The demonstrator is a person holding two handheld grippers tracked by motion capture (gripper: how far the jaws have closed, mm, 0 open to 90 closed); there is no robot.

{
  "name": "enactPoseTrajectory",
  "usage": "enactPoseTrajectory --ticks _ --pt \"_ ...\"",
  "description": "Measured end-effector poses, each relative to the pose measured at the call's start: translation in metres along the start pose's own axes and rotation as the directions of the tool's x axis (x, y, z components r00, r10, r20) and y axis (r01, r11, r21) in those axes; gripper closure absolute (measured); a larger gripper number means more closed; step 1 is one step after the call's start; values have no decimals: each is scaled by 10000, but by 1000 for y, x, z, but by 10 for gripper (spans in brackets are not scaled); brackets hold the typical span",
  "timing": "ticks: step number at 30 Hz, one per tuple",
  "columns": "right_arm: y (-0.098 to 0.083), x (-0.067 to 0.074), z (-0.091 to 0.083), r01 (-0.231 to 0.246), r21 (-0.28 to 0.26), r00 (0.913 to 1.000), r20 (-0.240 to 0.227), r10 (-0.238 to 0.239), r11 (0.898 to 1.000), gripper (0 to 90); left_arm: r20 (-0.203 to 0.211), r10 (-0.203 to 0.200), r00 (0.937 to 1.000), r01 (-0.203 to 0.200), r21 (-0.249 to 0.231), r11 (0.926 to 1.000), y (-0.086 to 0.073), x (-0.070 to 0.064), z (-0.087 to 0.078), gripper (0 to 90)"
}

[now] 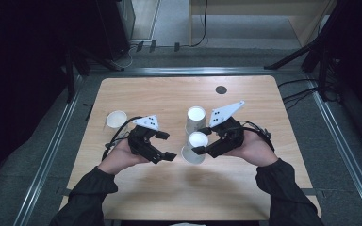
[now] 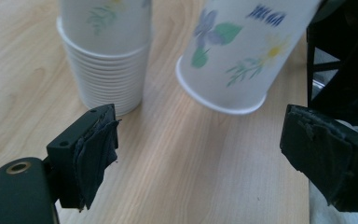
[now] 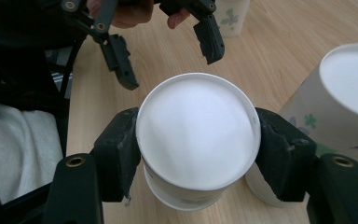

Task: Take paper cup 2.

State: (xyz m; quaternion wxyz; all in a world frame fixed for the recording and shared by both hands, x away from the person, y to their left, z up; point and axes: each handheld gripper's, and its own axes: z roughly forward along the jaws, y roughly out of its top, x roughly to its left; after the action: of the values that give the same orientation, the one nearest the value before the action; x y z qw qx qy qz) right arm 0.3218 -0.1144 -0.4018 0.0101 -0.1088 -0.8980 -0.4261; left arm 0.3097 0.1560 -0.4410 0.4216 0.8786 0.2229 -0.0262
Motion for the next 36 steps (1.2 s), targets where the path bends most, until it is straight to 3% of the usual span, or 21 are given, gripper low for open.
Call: enactPoseTrajectory --ticks 5,11,22,29,33,36 --pt "-9 -1 9 -213 48 9997 -113 214 9998 360 410 295 9987 -293 -60 9996 2 -7 14 112" --pt "-15 -2 14 -557 -110 9979 -333 553 9984 360 925 216 9955 -200 -181 9996 -3 -6 34 117" --pt "-19 -2 22 -772 -180 9952 -609 760 9969 360 1113 533 9924 -513 -203 9985 -4 -7 53 119" --pt "-17 0 23 -811 -306 9938 -786 785 9962 360 1164 706 9907 -669 -354 9971 -4 -9 54 132" --pt "-17 0 22 -863 -360 9929 -857 830 9956 360 994 1055 9894 -1024 -358 9941 -5 -11 53 199" --pt "-17 0 22 -889 -354 9926 -859 856 9954 361 1052 1098 9884 -1068 -337 9937 -5 -11 52 247"
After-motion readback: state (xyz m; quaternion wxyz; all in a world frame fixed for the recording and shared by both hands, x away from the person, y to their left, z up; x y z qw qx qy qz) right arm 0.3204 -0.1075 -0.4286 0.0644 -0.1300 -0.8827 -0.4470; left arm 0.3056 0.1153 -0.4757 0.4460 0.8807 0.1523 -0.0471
